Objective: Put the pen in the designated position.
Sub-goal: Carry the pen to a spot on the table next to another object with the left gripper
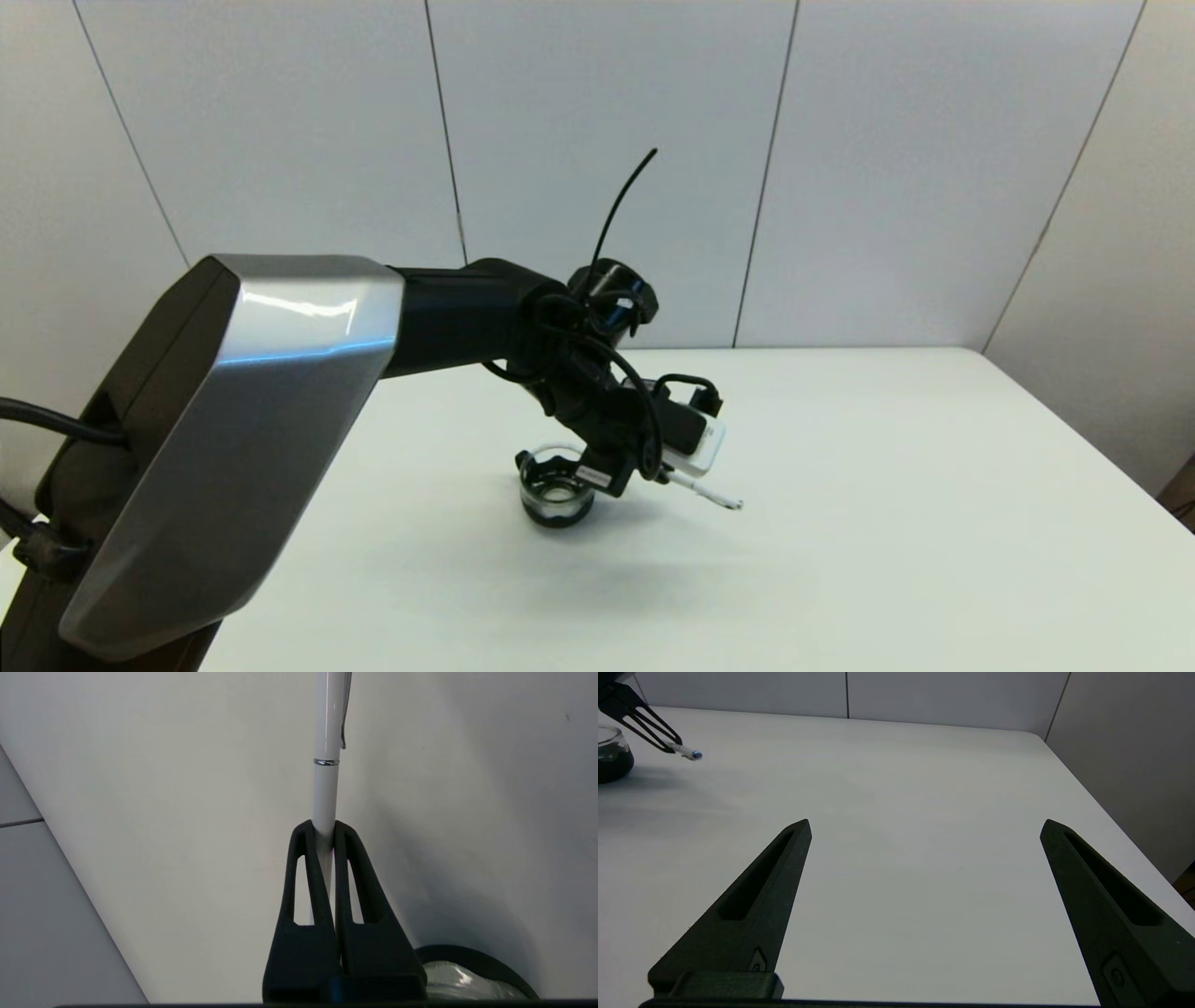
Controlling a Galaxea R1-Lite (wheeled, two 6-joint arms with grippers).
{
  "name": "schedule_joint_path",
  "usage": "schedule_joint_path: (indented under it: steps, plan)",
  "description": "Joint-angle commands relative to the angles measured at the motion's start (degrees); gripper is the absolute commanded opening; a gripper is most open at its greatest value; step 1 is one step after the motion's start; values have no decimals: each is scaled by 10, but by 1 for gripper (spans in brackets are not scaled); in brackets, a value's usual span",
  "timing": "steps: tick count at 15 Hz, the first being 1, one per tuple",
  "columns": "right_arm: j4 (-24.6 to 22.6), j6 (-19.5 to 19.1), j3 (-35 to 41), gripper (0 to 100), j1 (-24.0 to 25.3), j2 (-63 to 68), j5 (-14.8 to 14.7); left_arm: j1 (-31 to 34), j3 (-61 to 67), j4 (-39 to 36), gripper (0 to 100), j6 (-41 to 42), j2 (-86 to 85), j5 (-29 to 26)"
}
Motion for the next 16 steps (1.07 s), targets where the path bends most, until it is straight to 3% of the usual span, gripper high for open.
schedule_joint_path:
  steps: [1, 16]
  plan:
    - [-1, 0, 7, 100, 0, 1, 0, -1, 0, -5, 0, 4, 13, -1]
    - [-1, 0, 7, 100, 0, 1, 0, -1, 0, -5, 0, 3, 42, -1]
